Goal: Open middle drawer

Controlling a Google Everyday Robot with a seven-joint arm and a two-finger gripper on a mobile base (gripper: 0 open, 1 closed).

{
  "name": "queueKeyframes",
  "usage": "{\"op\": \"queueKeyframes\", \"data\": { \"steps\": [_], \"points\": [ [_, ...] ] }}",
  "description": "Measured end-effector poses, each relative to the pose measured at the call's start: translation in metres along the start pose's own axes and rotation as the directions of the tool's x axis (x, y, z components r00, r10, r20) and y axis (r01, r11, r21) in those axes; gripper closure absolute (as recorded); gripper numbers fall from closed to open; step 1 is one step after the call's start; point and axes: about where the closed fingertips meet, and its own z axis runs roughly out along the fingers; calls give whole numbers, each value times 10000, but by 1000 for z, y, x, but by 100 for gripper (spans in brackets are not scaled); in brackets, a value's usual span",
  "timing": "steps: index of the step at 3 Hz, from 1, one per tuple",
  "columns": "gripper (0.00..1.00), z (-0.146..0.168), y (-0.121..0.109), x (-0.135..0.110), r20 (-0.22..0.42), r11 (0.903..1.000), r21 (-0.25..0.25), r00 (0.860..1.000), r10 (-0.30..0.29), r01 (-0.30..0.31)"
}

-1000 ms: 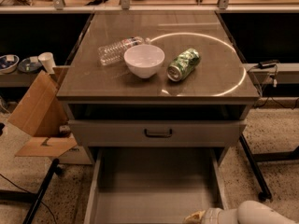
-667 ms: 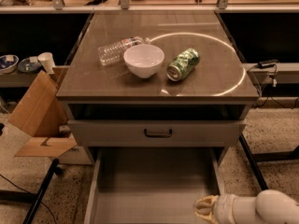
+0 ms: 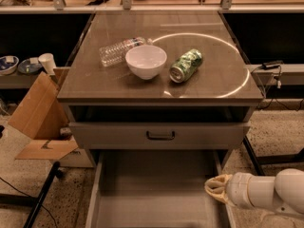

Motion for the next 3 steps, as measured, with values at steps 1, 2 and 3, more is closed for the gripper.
{"op": "queueKeyframes", "data": {
  "steps": [1,2,3],
  "points": [
    [100,-16,-12,-8,-28,9999,133,10000,-33,33],
    [86,-25,-17,-9,-106,9999,133,9999,0,2],
    [55,-30,-20,-8,-152,10000,69,9999,56,-55]
  ]
}}
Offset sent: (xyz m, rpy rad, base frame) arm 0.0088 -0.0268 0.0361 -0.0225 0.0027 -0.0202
